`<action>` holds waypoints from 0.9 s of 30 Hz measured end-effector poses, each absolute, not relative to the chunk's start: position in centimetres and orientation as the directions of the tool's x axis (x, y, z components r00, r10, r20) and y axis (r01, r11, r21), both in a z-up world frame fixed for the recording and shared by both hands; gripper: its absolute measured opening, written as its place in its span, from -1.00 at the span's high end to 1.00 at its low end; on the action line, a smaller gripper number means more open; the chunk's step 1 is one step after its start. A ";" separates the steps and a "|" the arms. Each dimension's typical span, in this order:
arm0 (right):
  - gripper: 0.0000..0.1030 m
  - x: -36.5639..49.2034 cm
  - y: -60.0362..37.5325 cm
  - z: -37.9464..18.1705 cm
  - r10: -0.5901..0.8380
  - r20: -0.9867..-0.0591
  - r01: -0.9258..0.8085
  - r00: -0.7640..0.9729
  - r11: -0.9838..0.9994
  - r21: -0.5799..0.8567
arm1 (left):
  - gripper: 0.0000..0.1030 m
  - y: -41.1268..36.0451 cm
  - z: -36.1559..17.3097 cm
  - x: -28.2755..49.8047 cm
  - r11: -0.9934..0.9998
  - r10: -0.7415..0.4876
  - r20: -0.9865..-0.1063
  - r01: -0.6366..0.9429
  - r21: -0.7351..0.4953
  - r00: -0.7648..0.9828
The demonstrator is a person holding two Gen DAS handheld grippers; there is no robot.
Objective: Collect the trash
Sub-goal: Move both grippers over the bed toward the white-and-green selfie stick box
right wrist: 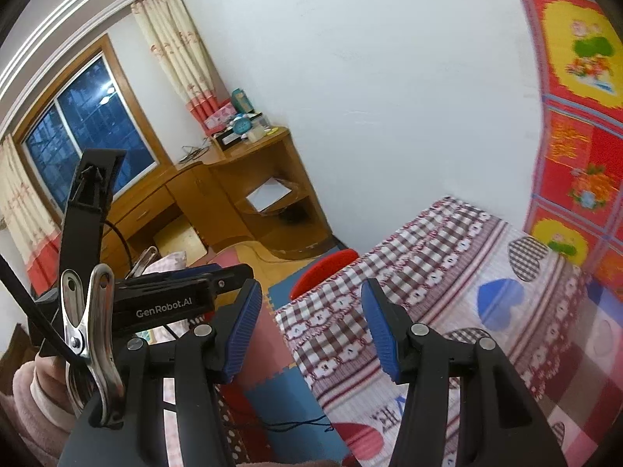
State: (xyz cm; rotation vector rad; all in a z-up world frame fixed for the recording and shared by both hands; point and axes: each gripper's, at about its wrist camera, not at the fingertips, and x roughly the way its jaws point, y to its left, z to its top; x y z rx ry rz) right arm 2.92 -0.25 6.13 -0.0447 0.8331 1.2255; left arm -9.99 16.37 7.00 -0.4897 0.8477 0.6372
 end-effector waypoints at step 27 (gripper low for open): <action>-0.08 0.7 -23.0 6.0 0.574 -0.649 -0.475 0.500 0.808 0.348 | 0.11 -0.6 5.8 -4.4 0.966 0.051 -0.809 -0.236 -0.110 0.586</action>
